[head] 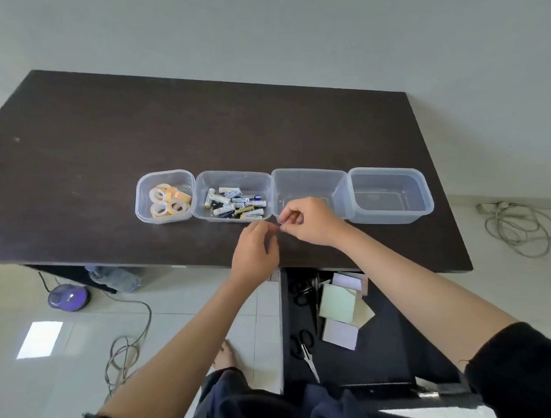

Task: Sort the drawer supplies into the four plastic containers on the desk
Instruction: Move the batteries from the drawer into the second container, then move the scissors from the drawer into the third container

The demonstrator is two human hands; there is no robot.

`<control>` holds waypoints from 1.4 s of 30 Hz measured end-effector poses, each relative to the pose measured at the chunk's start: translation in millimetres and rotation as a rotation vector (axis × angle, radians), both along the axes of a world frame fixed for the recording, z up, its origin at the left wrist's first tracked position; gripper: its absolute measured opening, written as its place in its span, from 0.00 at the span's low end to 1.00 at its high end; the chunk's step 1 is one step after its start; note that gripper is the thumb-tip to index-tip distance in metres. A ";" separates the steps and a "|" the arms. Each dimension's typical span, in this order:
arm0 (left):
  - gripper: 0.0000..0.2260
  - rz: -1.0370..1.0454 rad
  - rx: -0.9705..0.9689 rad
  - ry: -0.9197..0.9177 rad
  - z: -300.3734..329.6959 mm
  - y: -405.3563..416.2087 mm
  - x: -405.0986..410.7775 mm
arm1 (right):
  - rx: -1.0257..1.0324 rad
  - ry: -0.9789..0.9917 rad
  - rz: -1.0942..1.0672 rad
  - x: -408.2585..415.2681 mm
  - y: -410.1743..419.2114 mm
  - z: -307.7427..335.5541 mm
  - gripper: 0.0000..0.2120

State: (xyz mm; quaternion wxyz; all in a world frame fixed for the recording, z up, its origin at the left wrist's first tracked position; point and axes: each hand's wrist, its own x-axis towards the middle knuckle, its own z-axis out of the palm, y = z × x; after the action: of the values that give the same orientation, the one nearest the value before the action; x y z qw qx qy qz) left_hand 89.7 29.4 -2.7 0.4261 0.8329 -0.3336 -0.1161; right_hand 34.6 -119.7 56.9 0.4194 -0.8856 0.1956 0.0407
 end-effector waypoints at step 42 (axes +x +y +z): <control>0.36 0.048 0.827 0.210 -148.0 -55.6 -160.3 | -0.075 0.422 -0.153 -178.6 -66.0 -206.6 0.39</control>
State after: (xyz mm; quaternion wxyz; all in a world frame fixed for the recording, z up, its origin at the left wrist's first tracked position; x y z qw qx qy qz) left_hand -70.6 -26.1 -150.8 0.0903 0.9248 -0.1942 -0.3145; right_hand -144.0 -185.7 -149.7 0.3379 -0.8548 0.3471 0.1859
